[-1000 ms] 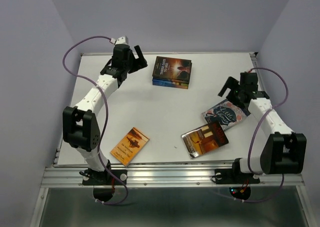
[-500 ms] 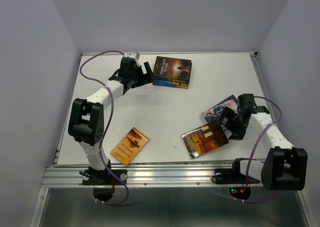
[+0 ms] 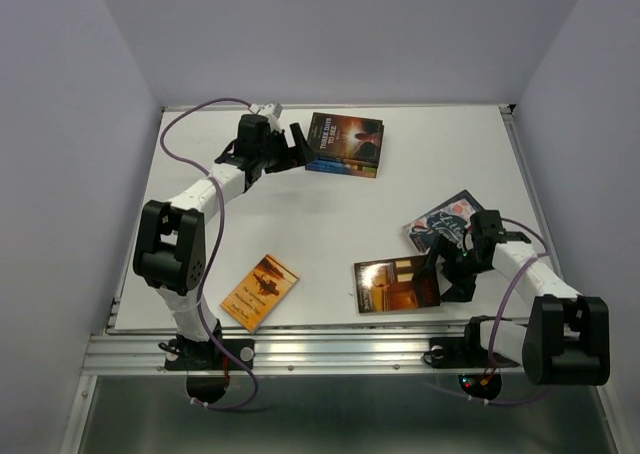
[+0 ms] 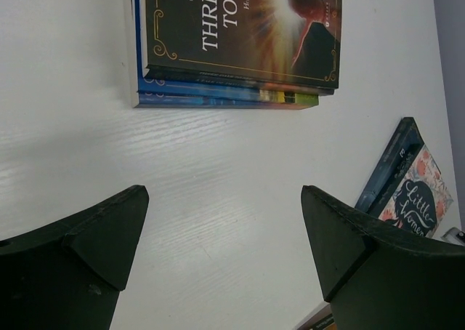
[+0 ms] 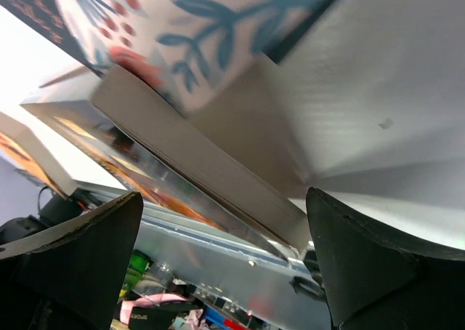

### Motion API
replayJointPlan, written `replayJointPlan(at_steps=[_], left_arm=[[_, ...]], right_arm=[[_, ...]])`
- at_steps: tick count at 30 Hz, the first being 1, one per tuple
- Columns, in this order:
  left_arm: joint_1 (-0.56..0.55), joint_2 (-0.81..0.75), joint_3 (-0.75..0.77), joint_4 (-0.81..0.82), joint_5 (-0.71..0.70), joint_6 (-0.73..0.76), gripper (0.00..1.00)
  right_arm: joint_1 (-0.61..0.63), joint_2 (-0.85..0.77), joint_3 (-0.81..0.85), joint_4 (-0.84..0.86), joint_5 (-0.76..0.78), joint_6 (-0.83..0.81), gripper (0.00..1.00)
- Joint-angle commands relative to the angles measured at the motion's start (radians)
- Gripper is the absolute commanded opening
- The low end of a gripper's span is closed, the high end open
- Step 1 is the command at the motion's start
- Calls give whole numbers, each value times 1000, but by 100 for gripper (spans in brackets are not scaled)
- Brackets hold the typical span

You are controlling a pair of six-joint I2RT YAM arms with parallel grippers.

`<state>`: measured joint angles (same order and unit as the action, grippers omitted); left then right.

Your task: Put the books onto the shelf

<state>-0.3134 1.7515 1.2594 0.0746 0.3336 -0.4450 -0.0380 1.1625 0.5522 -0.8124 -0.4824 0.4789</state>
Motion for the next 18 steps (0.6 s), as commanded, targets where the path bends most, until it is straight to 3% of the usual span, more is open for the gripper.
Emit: replayJointPlan(at_steps=[1,5,8,9,13,18], left_arm=[[-6,-69,-29,44,41,20,99],[-6,-89,-51,48,35,20,99],[-6,-101,-74,53,33,25,99],[-6,-106,-83,63,33,25,99],[-6,-135,-135,80,30,26,99],[-6,-158,-172,106,77,49,99]], right_arm=[[6,15,-24,126,-91,7,100],[67,80,-17,209,-151,-10,93],[124,173,9,263,-170,-17,74],[139,193,31,275,-154,-14,58],[170,256,98,309,-151,-54,25],[170,237,181,329,-212,-153,1]])
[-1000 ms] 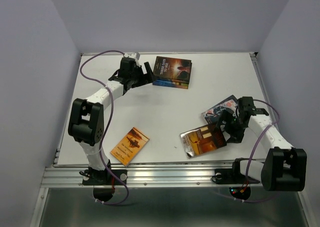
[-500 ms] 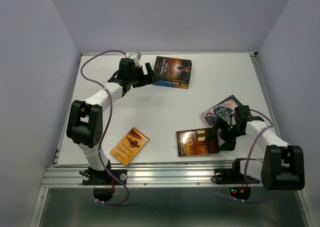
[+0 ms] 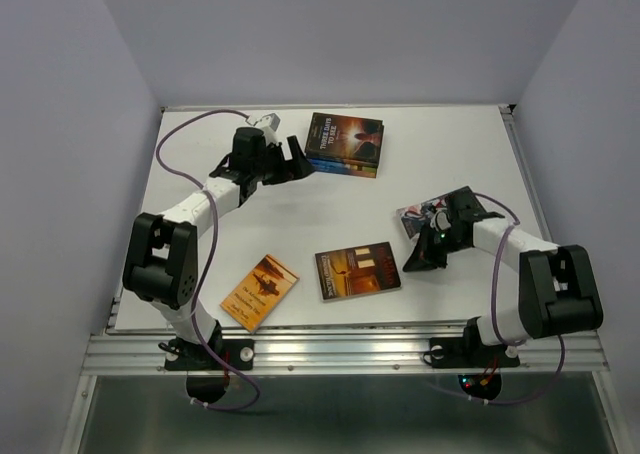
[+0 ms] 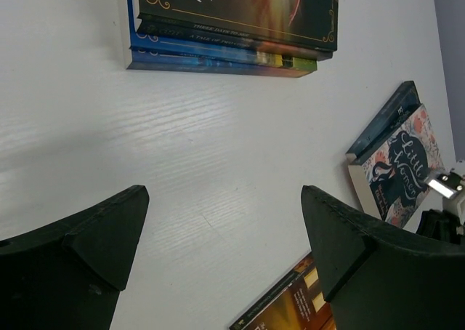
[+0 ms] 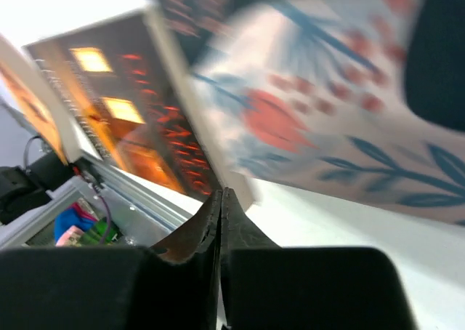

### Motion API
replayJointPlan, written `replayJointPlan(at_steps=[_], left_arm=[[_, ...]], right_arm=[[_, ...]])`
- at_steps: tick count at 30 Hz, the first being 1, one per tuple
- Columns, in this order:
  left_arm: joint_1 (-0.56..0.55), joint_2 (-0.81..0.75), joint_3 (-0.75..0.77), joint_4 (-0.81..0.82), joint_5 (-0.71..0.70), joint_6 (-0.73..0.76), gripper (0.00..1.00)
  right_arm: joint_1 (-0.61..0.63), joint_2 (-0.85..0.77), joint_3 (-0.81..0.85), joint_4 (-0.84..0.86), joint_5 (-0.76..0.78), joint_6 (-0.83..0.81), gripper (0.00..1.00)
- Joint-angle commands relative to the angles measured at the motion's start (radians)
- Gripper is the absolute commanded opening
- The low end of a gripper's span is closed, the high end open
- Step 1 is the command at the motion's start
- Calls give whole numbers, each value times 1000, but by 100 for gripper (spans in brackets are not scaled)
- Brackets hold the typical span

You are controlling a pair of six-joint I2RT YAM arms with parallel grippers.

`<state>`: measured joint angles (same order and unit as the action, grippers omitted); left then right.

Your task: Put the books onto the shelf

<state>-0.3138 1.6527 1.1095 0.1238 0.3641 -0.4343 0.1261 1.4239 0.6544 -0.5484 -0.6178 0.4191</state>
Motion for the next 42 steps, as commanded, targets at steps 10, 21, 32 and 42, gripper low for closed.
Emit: replayJointPlan(at_steps=[10,21,32,42], left_arm=[[-8,-67,-79,50,157,86,99],[-120,-70,-132,27,190,167,99],[-134,-22,-183,46,205,138,99],[-139,33,-255,51,191,102,99]], right_arm=[[208,-34,157,-132,45,-197,16],[506,15,111,-249,297,-68,25],[518,197,218,72,601,-20,24],[508,433,467,329,842,21,26]])
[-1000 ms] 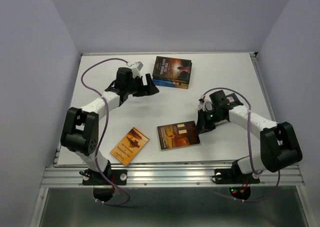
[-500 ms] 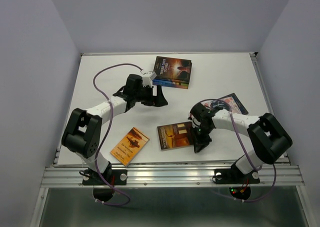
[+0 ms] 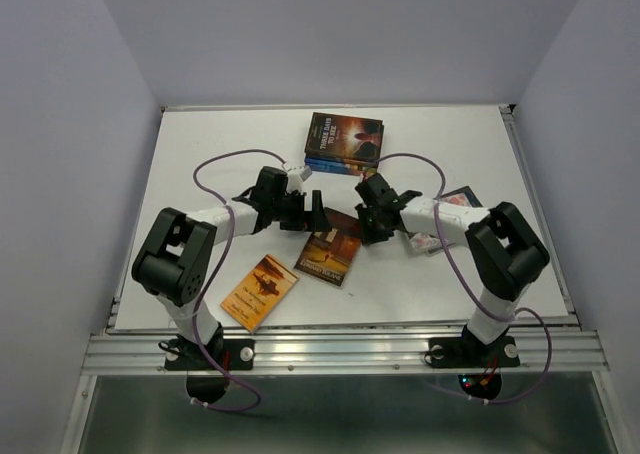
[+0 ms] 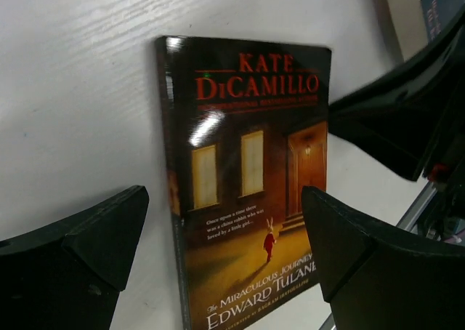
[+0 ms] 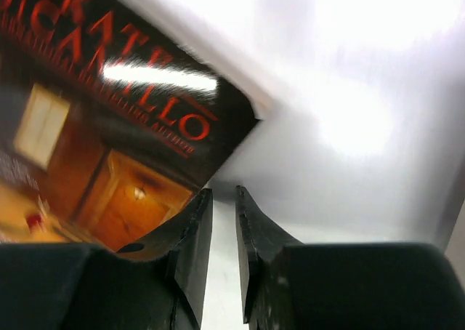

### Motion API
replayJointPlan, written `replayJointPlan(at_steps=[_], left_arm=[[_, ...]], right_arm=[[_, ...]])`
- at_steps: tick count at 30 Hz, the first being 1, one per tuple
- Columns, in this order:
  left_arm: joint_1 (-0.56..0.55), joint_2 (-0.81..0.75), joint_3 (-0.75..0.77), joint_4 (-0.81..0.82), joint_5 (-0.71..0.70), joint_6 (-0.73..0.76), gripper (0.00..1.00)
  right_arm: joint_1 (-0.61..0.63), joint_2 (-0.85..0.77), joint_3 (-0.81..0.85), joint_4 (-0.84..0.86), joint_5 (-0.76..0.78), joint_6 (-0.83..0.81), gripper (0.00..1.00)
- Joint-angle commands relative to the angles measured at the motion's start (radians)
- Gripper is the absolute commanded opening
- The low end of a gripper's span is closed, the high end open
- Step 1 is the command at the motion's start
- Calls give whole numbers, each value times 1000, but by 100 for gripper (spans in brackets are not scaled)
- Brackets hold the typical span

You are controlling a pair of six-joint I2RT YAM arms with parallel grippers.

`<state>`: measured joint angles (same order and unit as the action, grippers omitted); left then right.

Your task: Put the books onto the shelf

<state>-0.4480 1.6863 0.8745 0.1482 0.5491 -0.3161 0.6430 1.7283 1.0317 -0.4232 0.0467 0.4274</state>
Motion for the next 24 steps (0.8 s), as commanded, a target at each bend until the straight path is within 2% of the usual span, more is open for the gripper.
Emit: replayJointPlan(at_steps=[1,3,7,13,20,21,24], left_arm=[[-4,1,-23,22,-4,-21,99],[-4,-8,-31,14,-18,-34,99],[-4,-25,-54,14,-75,-66,99],[-4,-2,-74,-13,-106,-159,97],[-4,16,-95,27,-115,-224,97],[-4,19,-98,33,-115,-238,97],[-4,24,-103,51,-101,-250,97]], right_arm=[[-9,149,117,202,174,19,27],[-23,154,162,189,132,33,31],[-42,65,93,167,33,53,47],[-86,-1,-13,93,-215,117,55],[-118,-12,4,92,-323,93,62],[-118,-1,5,103,-373,94,67],[-118,40,22,142,-415,100,67]])
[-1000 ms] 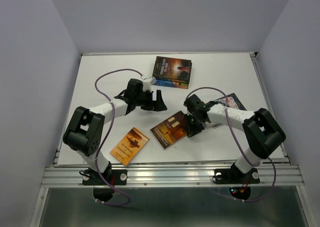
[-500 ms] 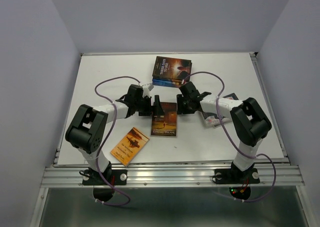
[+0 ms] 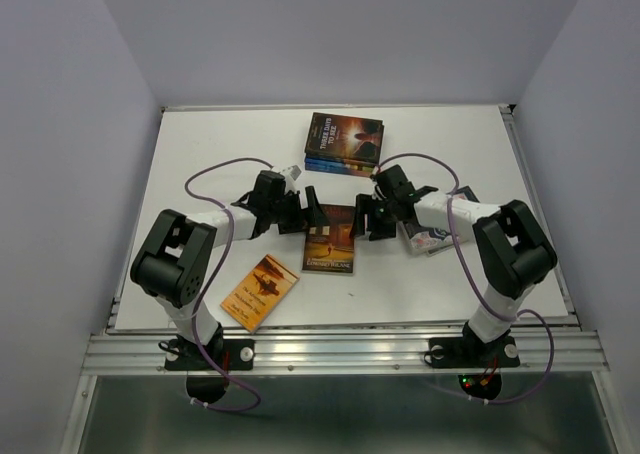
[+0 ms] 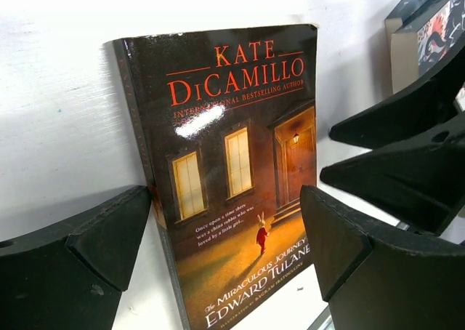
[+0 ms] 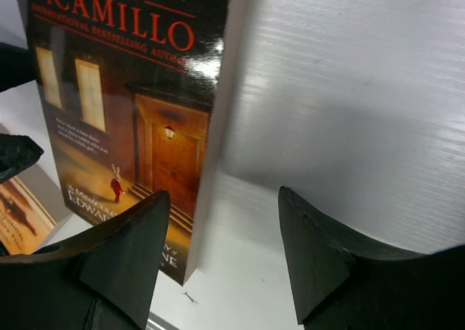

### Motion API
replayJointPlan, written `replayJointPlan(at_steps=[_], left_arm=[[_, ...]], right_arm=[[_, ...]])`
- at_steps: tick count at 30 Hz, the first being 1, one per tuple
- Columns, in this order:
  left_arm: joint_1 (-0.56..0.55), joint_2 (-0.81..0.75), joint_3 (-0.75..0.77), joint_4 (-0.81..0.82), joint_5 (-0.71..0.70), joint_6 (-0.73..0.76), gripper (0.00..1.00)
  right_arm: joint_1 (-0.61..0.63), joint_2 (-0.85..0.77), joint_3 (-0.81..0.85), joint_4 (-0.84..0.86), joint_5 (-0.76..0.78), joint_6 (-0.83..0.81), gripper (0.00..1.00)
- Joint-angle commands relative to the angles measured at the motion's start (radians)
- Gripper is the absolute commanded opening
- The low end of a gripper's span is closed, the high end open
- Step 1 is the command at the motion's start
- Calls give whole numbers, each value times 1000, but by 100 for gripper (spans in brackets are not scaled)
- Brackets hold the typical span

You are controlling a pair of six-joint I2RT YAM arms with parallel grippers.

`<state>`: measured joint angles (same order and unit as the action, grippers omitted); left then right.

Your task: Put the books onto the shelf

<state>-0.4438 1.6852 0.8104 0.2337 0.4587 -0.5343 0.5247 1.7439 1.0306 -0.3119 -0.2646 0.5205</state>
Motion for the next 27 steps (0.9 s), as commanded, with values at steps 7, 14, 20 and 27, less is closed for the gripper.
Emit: replayJointPlan(at_steps=[7,14,20,27], left_arm=[[-9,39,-50,35,122,-50,96],[-10,59,-80,283,406,-150,88],[-16,-1,-97,418,511,-227,87],[-26,18,-100,418,555,-265,79]], right_arm=[[0,155,68,62,-192,0,55],[-11,186,74,62,-228,-13,34],[-38,184,45,76,-242,-1,32],[-69,169,19,106,-262,1,31]])
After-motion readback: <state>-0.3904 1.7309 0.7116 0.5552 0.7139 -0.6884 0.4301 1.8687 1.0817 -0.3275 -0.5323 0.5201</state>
